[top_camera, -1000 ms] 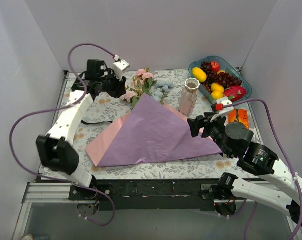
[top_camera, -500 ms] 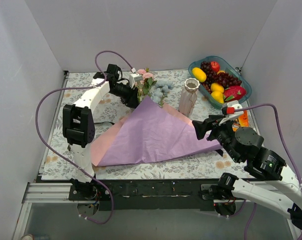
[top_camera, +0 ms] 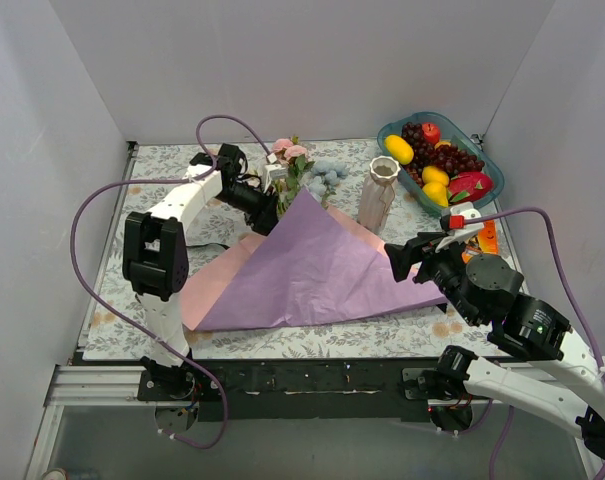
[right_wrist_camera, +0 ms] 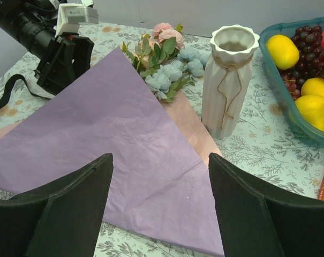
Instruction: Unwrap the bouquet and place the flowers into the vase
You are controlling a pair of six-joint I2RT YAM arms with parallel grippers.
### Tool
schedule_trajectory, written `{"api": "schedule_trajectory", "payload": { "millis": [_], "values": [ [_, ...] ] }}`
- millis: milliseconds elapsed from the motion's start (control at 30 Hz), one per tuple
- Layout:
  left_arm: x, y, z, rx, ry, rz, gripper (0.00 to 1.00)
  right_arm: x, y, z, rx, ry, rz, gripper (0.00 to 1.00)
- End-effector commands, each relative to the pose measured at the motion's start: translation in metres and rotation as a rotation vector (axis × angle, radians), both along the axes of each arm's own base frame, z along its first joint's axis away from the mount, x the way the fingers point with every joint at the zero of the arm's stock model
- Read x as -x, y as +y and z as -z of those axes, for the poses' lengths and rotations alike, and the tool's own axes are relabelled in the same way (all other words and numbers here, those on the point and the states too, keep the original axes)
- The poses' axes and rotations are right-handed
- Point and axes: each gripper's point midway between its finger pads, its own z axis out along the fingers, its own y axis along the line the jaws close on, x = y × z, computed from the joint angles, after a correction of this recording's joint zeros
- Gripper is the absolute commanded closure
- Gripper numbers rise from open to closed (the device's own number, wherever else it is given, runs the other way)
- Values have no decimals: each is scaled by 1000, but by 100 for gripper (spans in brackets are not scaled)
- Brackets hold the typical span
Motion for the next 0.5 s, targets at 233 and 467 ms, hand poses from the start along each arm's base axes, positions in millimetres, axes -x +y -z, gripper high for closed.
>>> {"api": "schedule_trajectory", "payload": {
  "millis": [233,467],
  "values": [
    [50,-26,-43,155,-13,190,43,0,-4,-4,-28,-9,21,21],
    [88,-39,-40,162,9,276,43,0,-8,-14,-35,-18,32,21]
  ]
}}
